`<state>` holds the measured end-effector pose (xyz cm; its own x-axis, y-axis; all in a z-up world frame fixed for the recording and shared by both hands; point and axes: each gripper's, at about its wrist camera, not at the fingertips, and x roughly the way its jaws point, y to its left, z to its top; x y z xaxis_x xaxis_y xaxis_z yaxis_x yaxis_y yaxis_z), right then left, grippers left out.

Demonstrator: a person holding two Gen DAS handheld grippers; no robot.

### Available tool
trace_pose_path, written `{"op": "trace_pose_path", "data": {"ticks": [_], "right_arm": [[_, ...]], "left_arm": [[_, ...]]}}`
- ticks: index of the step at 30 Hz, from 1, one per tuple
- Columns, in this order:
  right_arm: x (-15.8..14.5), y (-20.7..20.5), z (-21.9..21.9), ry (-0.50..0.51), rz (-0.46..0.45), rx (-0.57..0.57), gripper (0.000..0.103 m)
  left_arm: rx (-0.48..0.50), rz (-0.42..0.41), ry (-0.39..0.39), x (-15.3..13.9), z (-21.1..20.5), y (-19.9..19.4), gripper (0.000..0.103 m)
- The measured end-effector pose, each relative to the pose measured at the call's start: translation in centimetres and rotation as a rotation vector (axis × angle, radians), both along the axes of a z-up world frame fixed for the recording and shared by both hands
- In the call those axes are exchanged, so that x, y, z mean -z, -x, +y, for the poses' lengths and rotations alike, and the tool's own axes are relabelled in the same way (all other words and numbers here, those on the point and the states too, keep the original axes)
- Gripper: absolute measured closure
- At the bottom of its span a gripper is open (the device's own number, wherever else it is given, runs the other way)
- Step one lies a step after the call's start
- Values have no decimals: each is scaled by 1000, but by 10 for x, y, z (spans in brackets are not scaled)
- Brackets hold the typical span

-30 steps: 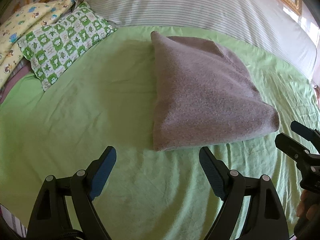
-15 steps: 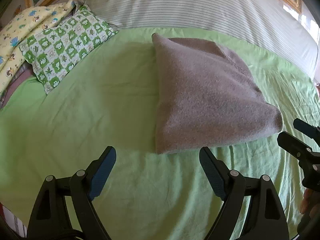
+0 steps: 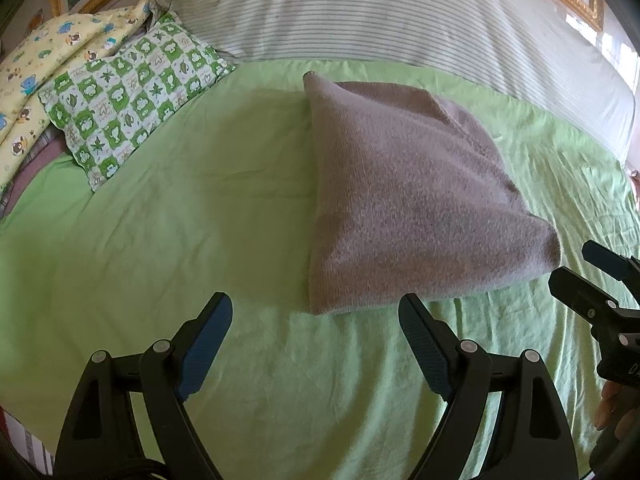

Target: Fold small clothes

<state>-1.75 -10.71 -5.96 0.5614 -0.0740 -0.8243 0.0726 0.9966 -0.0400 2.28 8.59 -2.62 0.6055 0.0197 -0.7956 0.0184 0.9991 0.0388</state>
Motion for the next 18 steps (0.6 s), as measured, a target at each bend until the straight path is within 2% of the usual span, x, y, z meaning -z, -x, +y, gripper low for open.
{"op": "trace_pose_path", "data": {"ticks": [18], "right_arm": [[-4,-7,1,6,-14,2,10]], "left_arm": [[-5,-3,13,-3,1,-1,17]]}}
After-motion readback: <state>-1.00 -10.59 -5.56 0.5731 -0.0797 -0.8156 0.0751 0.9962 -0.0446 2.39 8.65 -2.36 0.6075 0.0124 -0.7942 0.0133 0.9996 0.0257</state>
